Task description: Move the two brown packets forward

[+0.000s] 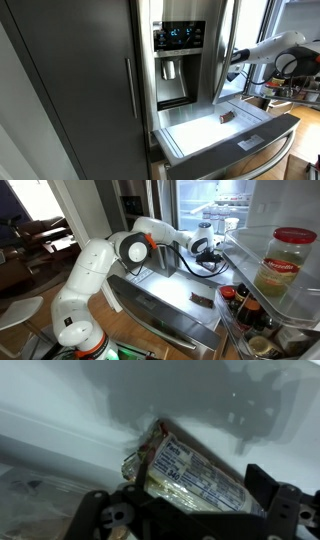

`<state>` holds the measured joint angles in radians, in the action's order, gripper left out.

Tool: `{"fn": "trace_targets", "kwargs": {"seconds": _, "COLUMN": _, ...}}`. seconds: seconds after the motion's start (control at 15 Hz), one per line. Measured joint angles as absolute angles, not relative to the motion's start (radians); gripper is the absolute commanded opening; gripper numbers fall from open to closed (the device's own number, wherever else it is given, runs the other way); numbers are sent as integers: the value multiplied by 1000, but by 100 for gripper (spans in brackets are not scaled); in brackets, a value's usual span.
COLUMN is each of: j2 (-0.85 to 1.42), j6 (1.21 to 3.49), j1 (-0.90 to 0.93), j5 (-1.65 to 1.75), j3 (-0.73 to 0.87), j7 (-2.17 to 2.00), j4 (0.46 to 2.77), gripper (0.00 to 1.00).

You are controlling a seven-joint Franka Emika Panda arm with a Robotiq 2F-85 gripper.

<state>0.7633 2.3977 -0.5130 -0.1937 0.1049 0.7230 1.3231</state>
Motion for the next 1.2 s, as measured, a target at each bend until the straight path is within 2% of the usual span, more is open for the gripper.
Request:
{"fn": "trace_targets", "kwargs": {"seconds": 0.2, "j2": 785, "j6": 2374, "j1": -521, "j5": -194, "j3": 105, "j7": 705, "j4": 1288, "gripper": 43}}
{"fn": "trace_targets", "kwargs": {"seconds": 0.6, "j2": 794, "j6": 2313, "j1": -532, "j5": -190, "j3": 112, "j7": 693, "j4": 1245, "gripper": 2}}
{"fn": "trace_targets", "kwargs": {"seconds": 1.2, "j2": 739, "j6": 2092, "j1": -532, "j5": -162, "j3": 149, "j7": 695, "j4": 1242, "gripper": 1}}
